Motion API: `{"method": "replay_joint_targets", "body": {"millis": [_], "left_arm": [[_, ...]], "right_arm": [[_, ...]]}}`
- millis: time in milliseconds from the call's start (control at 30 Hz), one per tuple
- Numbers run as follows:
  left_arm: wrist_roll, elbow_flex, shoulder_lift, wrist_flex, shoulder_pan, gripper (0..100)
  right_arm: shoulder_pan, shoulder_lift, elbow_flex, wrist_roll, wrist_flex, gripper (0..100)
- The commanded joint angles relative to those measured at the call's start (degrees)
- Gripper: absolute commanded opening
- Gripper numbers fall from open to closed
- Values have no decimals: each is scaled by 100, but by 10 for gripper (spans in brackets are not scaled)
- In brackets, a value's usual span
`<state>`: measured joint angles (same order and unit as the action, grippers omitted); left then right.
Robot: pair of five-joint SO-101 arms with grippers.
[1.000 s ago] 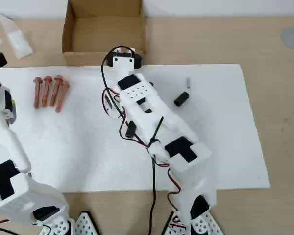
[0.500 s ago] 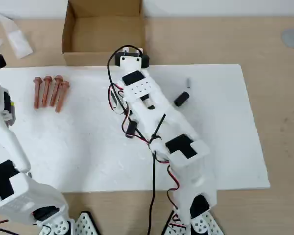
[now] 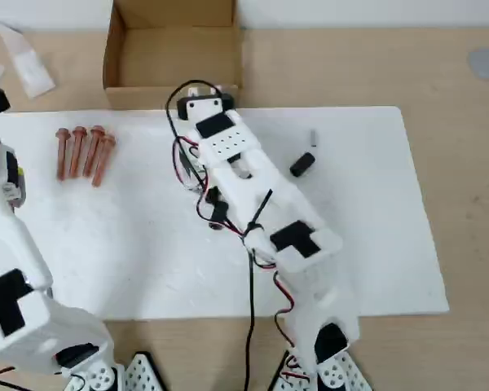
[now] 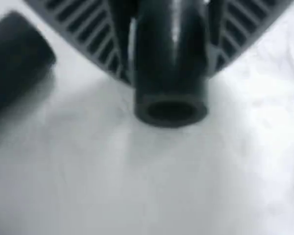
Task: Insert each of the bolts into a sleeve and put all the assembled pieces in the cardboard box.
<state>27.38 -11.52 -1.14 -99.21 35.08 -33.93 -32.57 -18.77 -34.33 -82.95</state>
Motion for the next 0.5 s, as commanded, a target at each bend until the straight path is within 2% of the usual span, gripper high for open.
{"method": "replay_joint_targets", "body": {"millis": [0, 133, 233, 367, 467], "left_arm": [[-448, -88, 1007, 255, -334, 14], [-905, 167, 2308, 466, -914, 14], [-1319, 642, 3240, 580, -1354, 13], [-1820, 1899, 4382, 1319, -1433, 12], [-2268, 2927, 5288, 1785, -1468, 10]], "right_arm": [[40, 75, -1578, 290, -897, 10], [4, 75, -3459, 545, -1934, 10], [66, 224, -4251, 870, -1952, 10], [-75, 1262, -4251, 1389, -1952, 10], [-119, 2132, -3574, 1802, -1952, 10]]}}
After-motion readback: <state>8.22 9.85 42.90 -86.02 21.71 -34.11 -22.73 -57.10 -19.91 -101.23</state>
